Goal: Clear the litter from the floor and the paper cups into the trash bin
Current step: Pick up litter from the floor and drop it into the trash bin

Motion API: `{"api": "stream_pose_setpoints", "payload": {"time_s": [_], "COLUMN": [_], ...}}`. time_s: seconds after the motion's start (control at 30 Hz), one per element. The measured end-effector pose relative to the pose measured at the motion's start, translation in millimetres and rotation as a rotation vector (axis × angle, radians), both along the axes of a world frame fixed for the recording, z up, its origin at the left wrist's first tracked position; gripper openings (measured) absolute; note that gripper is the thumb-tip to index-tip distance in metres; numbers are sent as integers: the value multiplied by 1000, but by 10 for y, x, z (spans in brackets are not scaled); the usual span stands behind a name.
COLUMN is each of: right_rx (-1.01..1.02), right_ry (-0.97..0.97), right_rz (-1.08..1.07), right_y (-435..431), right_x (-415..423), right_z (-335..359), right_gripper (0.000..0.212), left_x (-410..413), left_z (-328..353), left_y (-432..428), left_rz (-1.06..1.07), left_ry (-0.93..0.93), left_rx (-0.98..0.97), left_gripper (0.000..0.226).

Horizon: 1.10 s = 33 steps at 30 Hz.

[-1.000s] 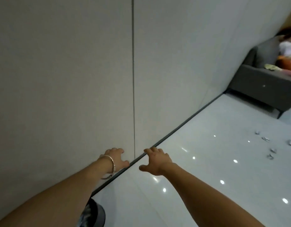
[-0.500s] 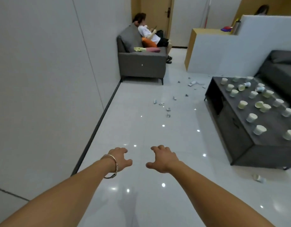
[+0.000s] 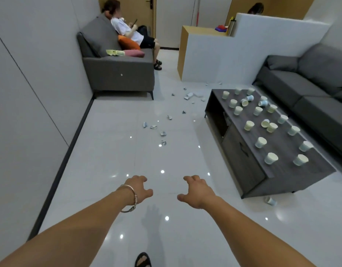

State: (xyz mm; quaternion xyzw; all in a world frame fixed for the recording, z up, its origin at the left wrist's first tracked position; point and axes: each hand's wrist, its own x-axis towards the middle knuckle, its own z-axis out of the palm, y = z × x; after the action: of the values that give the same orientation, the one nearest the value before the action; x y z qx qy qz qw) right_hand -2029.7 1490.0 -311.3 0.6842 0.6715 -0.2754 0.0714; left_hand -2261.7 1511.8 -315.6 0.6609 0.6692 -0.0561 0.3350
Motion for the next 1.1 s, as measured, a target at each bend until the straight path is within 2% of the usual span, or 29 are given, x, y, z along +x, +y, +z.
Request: {"api": "stream_pose_setpoints", "payload": {"time_s": [0.17, 0.43, 0.67, 0.9, 1.1], "right_rx": [13, -43, -72, -77, -119], "right_ry": [-16, 2, -28, -24, -38], "right_rz": [-56, -34, 55, 159, 162], "right_y": [929, 2432, 4015, 5373, 6566], "right_x": [192, 562, 876, 727, 517], "right_z": [-20, -281, -277, -287, -492], "right_gripper": [80, 80, 79, 78, 78], "left_x": [148, 441, 567, 503, 312], "left_z": [21, -171, -32, -157, -406], "left_y": [1050, 2506, 3870, 4875, 6179], "left_rz": [-25, -40, 117, 188, 154], "left_ry": [-7, 21, 31, 29, 38], "left_rx": [18, -66, -25, -89, -118], "left_gripper": [68, 68, 65, 67, 67]}}
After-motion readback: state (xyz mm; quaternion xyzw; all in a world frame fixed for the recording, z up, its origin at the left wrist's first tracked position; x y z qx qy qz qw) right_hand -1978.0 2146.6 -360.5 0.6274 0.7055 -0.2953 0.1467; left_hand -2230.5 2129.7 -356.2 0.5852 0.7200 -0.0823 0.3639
